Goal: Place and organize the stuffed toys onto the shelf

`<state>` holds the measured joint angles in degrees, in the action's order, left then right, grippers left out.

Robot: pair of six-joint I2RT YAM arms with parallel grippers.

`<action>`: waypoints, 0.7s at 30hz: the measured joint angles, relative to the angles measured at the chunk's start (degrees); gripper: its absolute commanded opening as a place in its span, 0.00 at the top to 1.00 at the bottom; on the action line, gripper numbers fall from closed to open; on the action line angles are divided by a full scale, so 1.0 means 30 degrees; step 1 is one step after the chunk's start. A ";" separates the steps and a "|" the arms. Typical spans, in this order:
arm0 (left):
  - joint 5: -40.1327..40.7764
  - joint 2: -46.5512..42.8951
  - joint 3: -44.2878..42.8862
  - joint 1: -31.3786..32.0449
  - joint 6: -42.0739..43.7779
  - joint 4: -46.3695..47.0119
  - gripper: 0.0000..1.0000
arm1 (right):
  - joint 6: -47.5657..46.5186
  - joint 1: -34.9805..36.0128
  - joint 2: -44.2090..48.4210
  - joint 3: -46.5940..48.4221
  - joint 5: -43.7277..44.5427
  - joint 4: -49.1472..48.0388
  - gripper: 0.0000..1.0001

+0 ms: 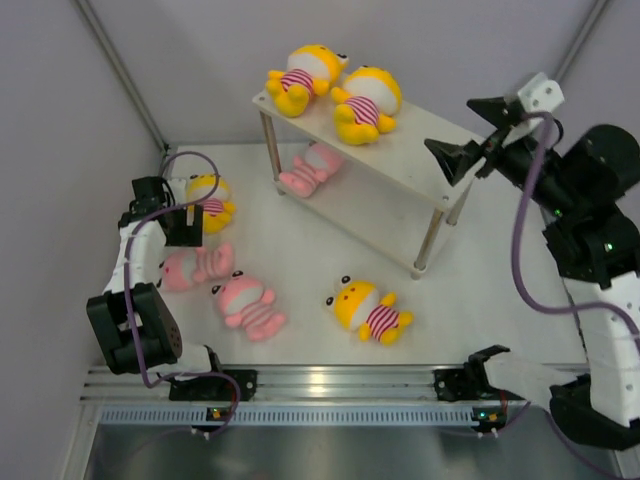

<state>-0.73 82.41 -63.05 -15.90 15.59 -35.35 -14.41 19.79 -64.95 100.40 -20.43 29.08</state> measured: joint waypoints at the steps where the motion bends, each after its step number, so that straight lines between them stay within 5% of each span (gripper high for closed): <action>1: -0.0153 0.0000 -0.0036 0.0000 0.0000 -0.0102 0.01 | 0.0415 0.0036 0.1078 -0.0874 -0.0437 -0.0430 0.12; 6: -0.0969 0.0000 -0.0517 0.0000 -0.0029 -0.0350 0.01 | 0.0736 0.2135 0.3089 -0.4335 -0.3067 -0.0554 0.21; 14: -0.1399 0.0000 -0.0699 0.0000 -0.0073 -0.0393 0.01 | -0.0321 1.0768 -0.3759 -0.8422 0.0816 0.6681 0.29; 21: -0.1464 0.0051 -0.0699 0.0000 -0.0117 -0.0408 0.01 | -0.0998 1.1752 -0.4255 -1.2925 0.3723 0.8364 0.27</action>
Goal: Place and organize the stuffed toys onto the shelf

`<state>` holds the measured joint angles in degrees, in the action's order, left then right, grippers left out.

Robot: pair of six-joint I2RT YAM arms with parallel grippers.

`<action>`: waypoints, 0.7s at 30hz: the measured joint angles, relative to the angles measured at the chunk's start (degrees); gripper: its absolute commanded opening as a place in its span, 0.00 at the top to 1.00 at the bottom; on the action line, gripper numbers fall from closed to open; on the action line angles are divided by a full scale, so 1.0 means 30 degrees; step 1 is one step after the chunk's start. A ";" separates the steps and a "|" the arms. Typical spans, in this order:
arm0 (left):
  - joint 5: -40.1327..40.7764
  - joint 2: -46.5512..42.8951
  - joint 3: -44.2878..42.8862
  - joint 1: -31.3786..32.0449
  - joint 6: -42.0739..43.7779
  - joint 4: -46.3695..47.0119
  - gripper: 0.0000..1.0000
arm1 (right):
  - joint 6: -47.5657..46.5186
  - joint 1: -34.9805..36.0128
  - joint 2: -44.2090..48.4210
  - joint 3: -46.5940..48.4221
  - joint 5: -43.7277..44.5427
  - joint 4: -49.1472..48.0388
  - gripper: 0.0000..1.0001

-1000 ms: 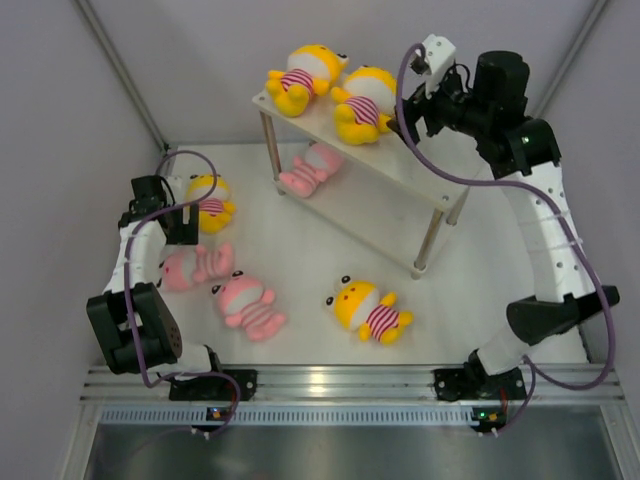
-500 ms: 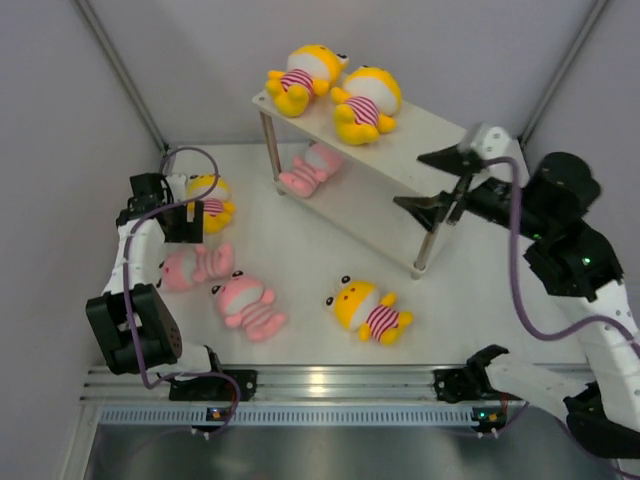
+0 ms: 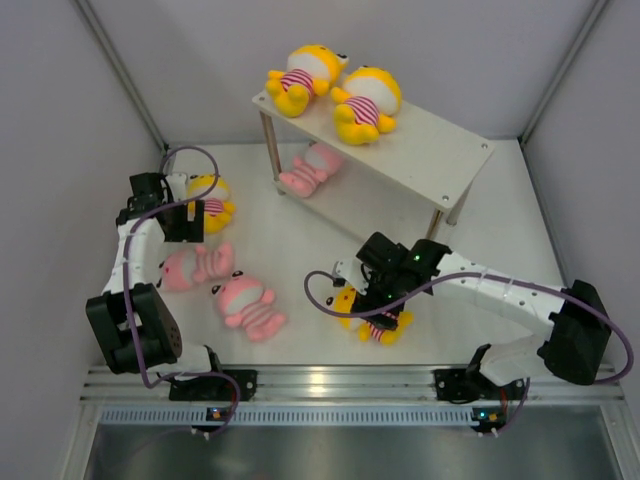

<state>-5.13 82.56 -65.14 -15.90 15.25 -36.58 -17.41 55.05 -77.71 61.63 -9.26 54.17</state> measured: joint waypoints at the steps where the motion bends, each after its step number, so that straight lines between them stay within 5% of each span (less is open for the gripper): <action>1: 0.0000 0.0000 0.0000 0.0000 0.0000 0.0000 0.01 | -0.0138 0.0007 0.0000 -0.0357 0.0146 -0.0044 0.26; 12: 0.0000 0.0000 0.0000 0.0000 0.0000 -0.0080 0.01 | -0.0984 -0.0160 -0.1523 -0.2186 0.0576 -0.1953 0.27; 13: 0.0007 0.0000 0.0000 0.0000 0.0007 -0.0087 0.01 | -0.0976 -0.0182 -0.1756 -0.2295 0.0539 -0.2280 0.30; 14: 0.0015 0.0000 0.0000 0.0000 0.0015 -0.0102 0.01 | -0.0911 -0.0255 -0.2004 -0.2382 0.0474 -0.2608 0.47; 17: 0.0066 0.0000 0.0000 0.0000 0.0036 -0.0117 0.01 | -0.0590 -0.0386 -0.2543 -0.2455 0.0073 -0.3453 0.77; 21: 0.0080 0.0000 0.0000 0.0000 0.0051 -0.0124 0.01 | -0.0109 -0.0408 -0.2703 -0.1785 -0.0459 -0.3679 1.00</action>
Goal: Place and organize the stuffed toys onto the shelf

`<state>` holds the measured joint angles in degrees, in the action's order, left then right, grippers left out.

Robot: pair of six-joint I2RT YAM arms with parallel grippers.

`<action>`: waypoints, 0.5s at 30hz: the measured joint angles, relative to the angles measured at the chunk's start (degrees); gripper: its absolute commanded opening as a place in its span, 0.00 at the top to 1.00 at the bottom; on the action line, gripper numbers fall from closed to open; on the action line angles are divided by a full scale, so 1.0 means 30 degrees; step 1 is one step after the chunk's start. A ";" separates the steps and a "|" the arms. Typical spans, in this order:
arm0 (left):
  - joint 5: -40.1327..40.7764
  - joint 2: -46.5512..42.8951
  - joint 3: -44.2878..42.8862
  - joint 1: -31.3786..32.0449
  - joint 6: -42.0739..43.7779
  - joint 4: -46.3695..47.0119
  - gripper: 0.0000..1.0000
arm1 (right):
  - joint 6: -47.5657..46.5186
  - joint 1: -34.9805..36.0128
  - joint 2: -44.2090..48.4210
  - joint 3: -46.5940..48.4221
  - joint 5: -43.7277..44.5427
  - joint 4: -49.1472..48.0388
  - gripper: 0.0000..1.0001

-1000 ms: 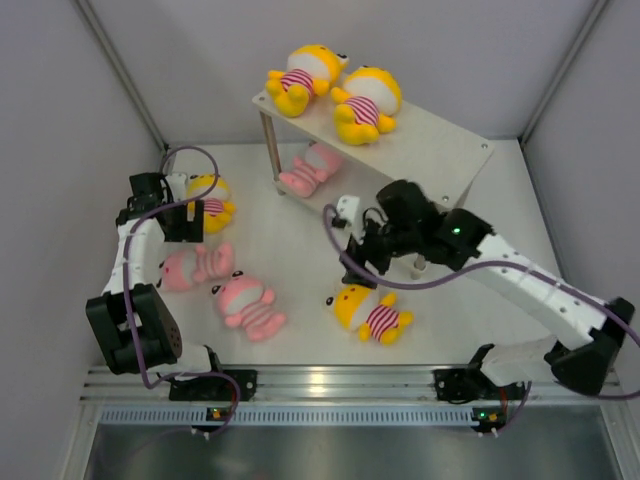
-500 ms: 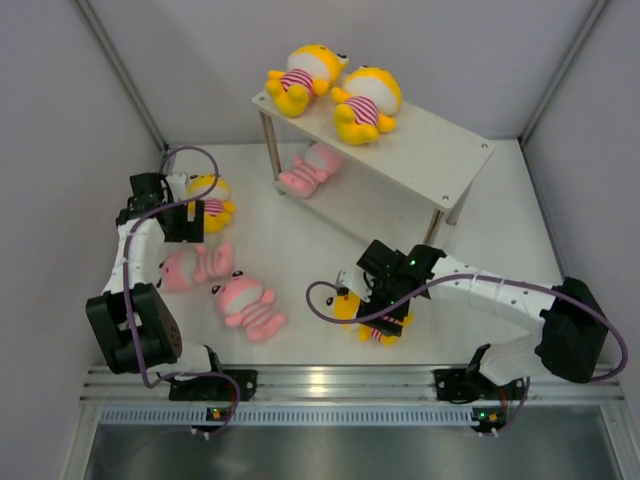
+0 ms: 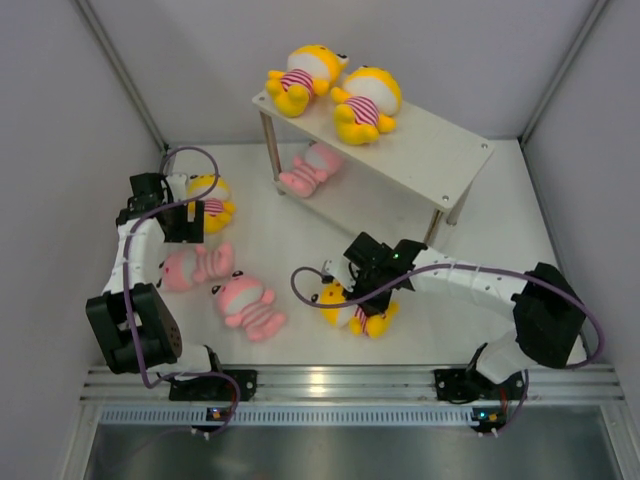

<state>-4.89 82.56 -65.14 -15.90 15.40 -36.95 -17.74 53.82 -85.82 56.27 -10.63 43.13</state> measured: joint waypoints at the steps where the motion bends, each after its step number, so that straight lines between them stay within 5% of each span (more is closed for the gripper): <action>1: 0.0000 0.0000 0.0000 0.0000 0.0000 0.0000 0.01 | 0.0189 0.0000 -0.0058 0.0641 -0.0080 0.0321 1.00; 8: 0.0000 0.0000 0.0000 0.0000 0.0000 -0.0029 0.01 | 0.1341 0.0000 0.0423 0.9814 -0.0015 0.0328 1.00; 15: 0.0138 -0.0007 0.0000 0.0000 0.0073 -0.0058 0.01 | 0.4546 -0.1479 0.2980 1.6480 0.3279 -0.2390 1.00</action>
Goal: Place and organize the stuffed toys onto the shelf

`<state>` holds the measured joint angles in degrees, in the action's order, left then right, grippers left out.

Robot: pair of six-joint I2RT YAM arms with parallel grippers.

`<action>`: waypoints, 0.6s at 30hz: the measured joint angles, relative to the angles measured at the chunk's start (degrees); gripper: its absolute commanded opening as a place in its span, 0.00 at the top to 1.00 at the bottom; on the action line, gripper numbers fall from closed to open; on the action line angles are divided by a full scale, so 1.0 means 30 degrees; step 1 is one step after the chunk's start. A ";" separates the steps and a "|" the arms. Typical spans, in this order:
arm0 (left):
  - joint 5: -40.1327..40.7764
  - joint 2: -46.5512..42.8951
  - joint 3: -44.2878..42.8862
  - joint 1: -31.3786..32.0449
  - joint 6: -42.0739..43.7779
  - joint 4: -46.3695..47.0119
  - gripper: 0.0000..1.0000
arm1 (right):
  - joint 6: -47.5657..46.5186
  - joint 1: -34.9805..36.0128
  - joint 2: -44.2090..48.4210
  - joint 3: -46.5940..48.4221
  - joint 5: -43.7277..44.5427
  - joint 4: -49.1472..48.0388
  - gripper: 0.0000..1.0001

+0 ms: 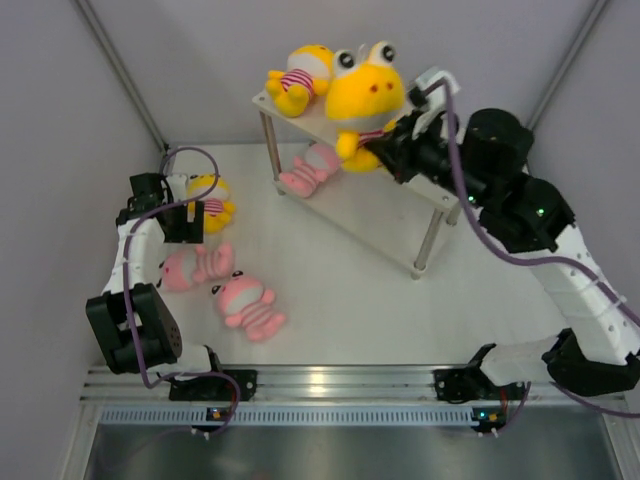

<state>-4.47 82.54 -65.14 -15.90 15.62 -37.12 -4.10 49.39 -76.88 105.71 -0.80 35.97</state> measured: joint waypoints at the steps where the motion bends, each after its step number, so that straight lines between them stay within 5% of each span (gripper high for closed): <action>1: 0.0007 0.0000 0.0000 0.0000 0.0007 0.0000 0.01 | 0.0685 -0.0918 0.0444 0.0270 0.0357 -0.0328 1.00; 6: 0.0022 0.0000 0.0000 0.0000 0.0066 -0.0015 0.01 | 0.3891 -0.5668 0.1996 -0.0699 0.2361 -0.0933 1.00; 10: 0.0007 0.0000 0.0000 0.0000 0.0080 -0.0015 0.01 | 0.5705 -0.7074 0.1996 -0.2550 0.2572 -0.0962 0.97; 13: 0.0015 0.0000 0.0000 0.0000 0.0095 -0.0022 0.01 | 0.6696 -0.7759 0.1435 -0.3694 0.2273 -0.0634 0.85; 18: 0.0102 0.0000 0.0000 0.0000 0.0197 -0.0029 0.01 | 0.7810 -0.8240 0.1115 -0.3883 0.1953 -0.0947 0.44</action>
<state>-4.16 82.54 -65.14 -15.90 16.21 -37.21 19.33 24.67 -73.54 94.06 5.06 33.12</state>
